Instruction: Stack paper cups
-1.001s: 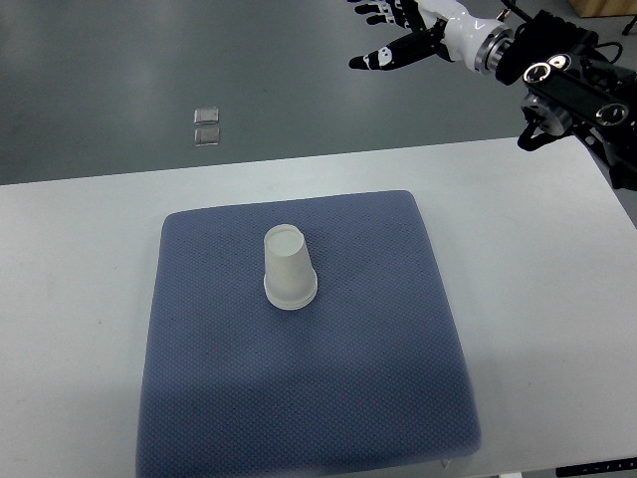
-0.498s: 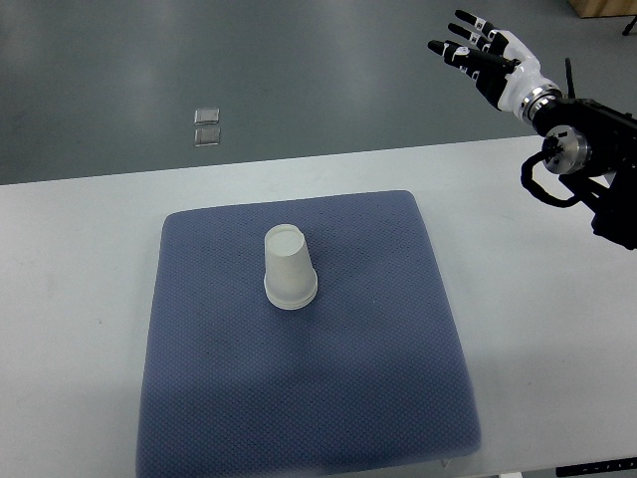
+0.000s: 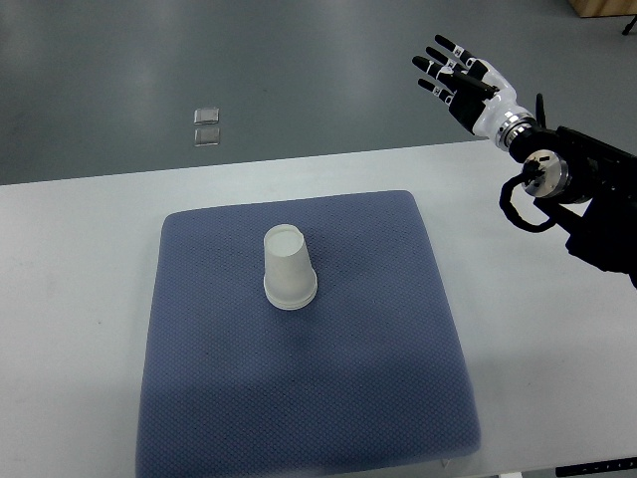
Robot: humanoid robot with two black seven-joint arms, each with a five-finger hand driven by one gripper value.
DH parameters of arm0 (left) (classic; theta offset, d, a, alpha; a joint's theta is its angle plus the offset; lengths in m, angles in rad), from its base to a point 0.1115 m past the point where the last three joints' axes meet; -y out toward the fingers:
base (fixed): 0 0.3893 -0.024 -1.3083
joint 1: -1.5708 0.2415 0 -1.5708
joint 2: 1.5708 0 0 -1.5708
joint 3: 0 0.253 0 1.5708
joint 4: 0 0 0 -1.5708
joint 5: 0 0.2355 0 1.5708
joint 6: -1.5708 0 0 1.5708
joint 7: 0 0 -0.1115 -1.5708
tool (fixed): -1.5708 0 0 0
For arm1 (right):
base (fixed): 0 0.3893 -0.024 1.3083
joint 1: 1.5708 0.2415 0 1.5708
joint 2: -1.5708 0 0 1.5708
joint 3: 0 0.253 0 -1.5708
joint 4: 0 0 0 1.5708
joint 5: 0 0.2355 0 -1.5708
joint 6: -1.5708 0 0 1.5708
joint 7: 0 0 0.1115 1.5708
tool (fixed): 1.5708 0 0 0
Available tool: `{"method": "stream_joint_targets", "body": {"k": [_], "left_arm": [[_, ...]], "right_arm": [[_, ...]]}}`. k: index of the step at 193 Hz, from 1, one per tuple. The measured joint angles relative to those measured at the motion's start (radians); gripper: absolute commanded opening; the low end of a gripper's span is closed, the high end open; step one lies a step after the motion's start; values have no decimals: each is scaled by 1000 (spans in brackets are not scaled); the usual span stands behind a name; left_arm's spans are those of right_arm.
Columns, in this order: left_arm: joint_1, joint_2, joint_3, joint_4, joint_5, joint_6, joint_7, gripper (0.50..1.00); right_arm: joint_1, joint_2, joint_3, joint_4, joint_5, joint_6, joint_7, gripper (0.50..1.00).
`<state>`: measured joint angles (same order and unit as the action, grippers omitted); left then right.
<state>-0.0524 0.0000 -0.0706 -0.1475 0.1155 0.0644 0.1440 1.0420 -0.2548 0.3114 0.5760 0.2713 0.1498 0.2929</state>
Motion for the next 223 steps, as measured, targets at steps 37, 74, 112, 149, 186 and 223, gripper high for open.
{"method": "stream_joint_targets", "body": {"k": [37,74,112,149,186,223], "left_arm": [[0,0,0,0,0,0,0,1000],[0,0,0,0,0,0,0,1000],[0,0,0,0,0,0,0,1000],[0,0,0,0,0,0,0,1000],[0,0,0,0,0,0,0,1000],[0,0,0,0,0,0,0,1000]], "right_arm": [[-6,-4,1,0,0,0,7,913],[-17,-3,1,1,0,2,37,913],[-34,2,-3,1,-11,8,55,913],[-57,22,-2,1,-37,9,57,913],[-63,29,-2,1,-38,5,80,913],[-65,25,-1,1,-38,4,94,913]]}}
